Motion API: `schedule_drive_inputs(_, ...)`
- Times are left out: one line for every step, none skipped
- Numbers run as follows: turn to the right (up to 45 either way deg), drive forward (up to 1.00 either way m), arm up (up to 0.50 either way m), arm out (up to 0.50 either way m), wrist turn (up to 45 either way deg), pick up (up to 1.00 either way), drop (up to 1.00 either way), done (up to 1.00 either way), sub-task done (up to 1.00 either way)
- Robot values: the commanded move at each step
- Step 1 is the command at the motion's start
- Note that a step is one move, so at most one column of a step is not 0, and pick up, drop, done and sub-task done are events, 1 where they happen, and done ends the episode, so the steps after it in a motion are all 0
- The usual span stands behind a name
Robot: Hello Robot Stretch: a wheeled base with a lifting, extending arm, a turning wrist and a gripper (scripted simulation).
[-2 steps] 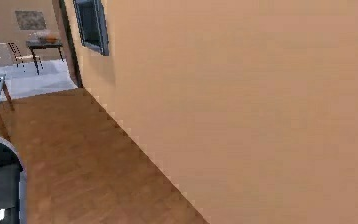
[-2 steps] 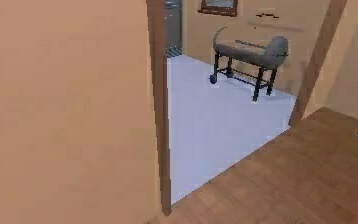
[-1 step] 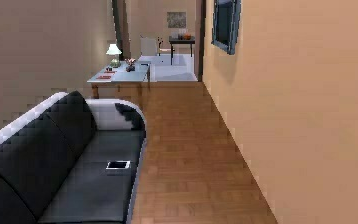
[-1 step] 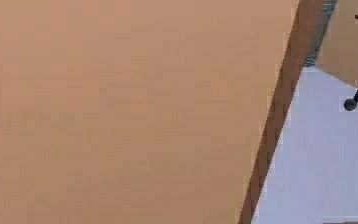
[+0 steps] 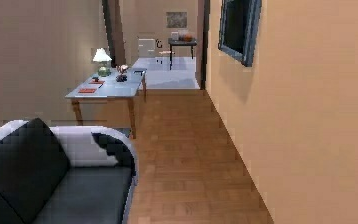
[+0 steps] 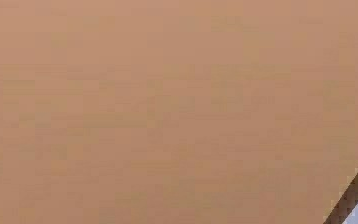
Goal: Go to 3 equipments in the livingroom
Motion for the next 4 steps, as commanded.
schedule_drive_inputs(-33.0, 0.0, 0.0, 0.0, 0.0, 0.0, 0.0, 0.0, 0.0)
schedule_drive_inputs(0.0, 0.0, 0.0, 0.0, 0.0, 0.0, 0.0, 0.0, 1.0)
schedule_drive_inputs(30.0, 0.0, 0.0, 0.0, 0.0, 0.0, 0.0, 0.0, 0.0)
schedule_drive_inputs(0.0, 1.0, 0.0, 0.0, 0.0, 0.0, 0.0, 0.0, 0.0)
